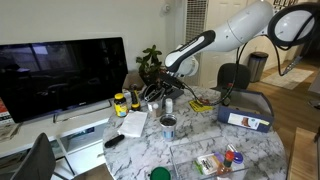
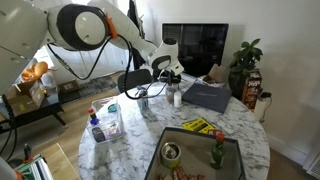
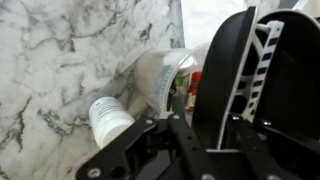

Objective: Put the black pouch on the plastic cup

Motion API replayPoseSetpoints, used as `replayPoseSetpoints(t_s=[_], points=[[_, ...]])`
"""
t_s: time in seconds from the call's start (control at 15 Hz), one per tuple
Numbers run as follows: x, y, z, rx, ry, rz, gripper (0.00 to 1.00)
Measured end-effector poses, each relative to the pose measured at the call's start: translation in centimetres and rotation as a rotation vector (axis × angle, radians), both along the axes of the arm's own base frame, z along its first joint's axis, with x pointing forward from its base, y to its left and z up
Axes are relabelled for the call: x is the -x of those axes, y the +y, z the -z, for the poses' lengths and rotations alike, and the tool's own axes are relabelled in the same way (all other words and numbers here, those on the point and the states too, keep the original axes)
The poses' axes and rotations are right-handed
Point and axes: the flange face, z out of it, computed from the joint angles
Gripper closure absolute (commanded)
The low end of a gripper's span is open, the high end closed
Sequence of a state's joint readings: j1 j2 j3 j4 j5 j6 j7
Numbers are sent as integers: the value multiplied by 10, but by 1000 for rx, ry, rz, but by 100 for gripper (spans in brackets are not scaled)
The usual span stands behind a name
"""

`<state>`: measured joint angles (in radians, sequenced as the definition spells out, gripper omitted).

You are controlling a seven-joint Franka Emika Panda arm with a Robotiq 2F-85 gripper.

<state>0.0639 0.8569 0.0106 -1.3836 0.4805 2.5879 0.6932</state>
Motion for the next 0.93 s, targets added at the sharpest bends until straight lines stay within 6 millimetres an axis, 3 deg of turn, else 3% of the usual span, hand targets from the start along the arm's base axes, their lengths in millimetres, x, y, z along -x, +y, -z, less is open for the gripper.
replayPoseSetpoints(t_s=[0.27,0.4,0.47,0.6,0.93], points=[[0,-10,1,46,28,11,2],[0,-14,-1,62,33,10,0],[0,-15,-2,63,34,10,29],[-1,-14,-7,61,27,9,26],[-2,0,-24,35,6,-4,66]])
